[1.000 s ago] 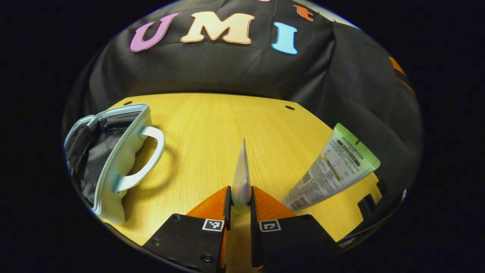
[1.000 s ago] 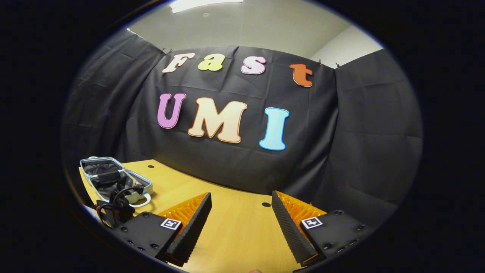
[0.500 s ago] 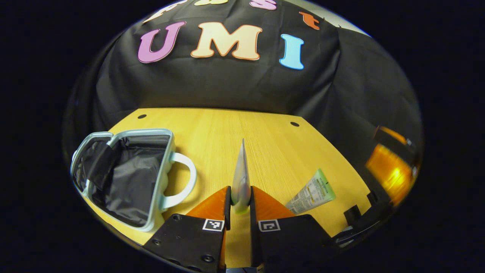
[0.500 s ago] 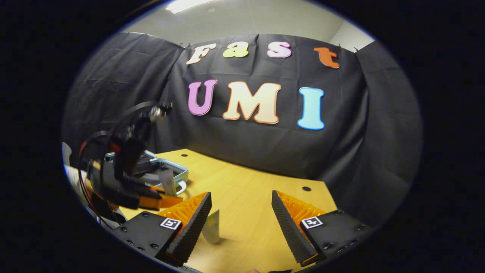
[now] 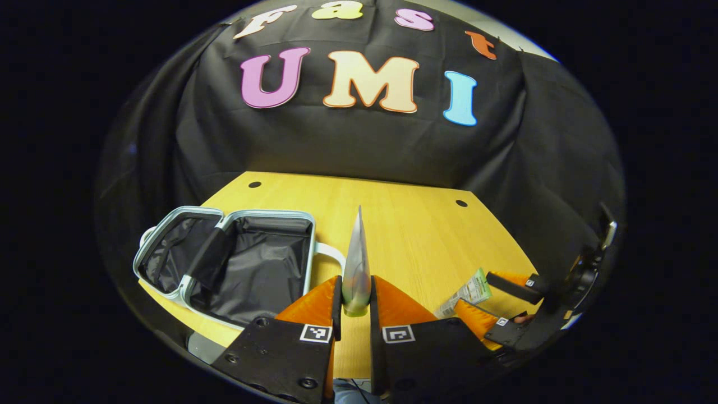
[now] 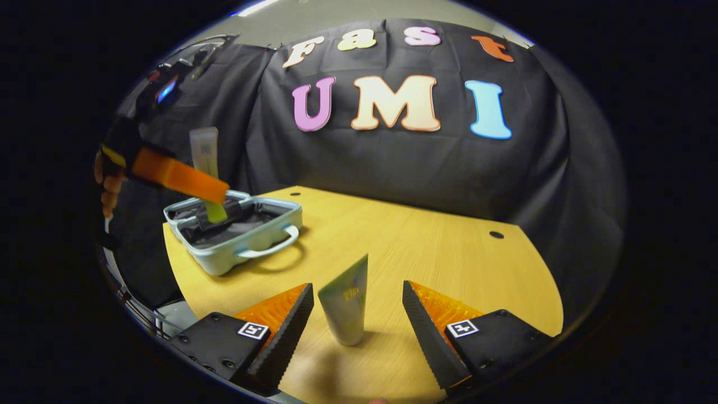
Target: First open the suitcase, pack the skin care products into it, and then close the suitcase.
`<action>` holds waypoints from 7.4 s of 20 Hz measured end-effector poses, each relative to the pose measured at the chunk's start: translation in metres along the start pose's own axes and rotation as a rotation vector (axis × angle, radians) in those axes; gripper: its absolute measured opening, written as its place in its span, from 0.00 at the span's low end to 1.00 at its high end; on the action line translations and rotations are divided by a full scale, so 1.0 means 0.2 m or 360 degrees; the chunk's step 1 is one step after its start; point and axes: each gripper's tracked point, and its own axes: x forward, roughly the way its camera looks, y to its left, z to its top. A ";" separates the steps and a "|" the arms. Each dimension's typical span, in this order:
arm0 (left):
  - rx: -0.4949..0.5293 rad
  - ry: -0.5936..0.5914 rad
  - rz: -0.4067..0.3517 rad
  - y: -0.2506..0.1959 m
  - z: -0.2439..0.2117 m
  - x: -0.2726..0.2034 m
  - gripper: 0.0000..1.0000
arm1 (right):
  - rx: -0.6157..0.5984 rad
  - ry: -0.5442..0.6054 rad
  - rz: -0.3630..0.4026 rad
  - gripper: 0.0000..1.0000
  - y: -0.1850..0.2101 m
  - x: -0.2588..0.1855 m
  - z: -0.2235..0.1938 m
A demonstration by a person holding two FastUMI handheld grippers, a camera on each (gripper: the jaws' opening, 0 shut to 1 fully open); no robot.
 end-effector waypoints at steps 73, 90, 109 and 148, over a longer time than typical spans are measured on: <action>-0.0742 0.0560 0.0475 2.88 -0.11 0.39 0.82 | 0.0585 0.0044 -0.0322 0.98 0.86 0.40 0.68; -0.0365 0.0701 0.0580 2.84 -0.09 0.34 0.04 | 0.0506 -0.0095 -0.0369 0.98 0.76 0.31 0.84; 0.0145 0.0093 0.0226 1.44 1.06 -0.20 0.02 | 0.0413 -0.0245 -0.0238 0.98 0.16 0.00 0.88; 0.0180 -0.0919 -0.0240 -0.48 1.29 -0.30 0.94 | 0.0187 -0.0898 -0.0341 0.98 -0.40 -0.56 1.62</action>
